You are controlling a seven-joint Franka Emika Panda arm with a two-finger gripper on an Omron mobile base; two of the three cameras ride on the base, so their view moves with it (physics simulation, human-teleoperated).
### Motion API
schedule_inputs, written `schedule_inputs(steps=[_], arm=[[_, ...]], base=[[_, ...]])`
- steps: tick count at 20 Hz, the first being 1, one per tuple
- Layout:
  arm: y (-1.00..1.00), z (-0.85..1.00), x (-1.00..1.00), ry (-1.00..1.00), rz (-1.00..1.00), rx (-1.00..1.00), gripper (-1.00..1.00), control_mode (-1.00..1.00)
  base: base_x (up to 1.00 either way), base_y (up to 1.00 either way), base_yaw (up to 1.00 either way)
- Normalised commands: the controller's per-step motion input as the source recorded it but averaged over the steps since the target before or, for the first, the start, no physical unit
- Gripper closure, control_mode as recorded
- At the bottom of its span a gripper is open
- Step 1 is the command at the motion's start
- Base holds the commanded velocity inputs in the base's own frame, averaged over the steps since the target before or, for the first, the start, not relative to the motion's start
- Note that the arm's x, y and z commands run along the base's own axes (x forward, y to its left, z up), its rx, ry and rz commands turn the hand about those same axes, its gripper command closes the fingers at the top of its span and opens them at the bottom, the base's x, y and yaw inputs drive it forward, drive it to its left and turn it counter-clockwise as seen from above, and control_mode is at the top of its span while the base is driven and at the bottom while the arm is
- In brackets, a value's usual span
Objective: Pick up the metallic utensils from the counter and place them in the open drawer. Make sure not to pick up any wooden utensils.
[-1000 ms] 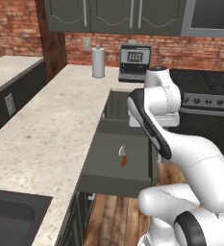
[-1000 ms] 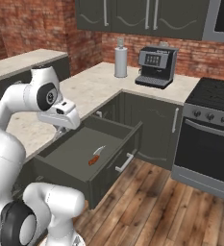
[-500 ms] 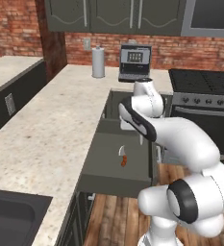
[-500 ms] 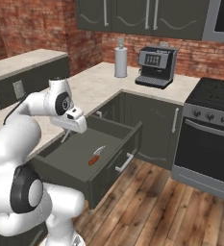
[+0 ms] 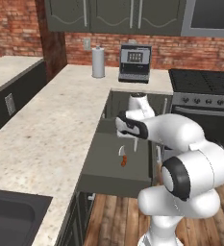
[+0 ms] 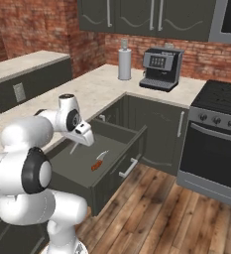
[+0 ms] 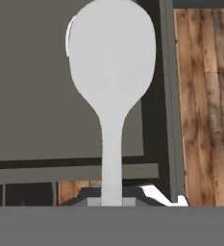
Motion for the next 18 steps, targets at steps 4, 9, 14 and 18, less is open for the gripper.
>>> schedule_inputs(steps=[4, 9, 14, 18], arm=[[-0.03, -0.63, 0.15, -0.24, 0.00, 0.00, 1.00, -1.00], [-0.10, -0.53, 0.00, -0.04, 0.00, 0.00, 1.00, -1.00], [-0.01, -0.49, 0.01, 0.00, 0.00, 0.00, 1.00, -1.00], [-0.03, -0.32, 0.12, 0.00, 0.00, 0.00, 1.00, -1.00]], base=[[0.00, 0.00, 0.00], [0.00, 0.00, 0.00], [0.00, 0.00, 0.00], [0.00, 0.00, 0.00]])
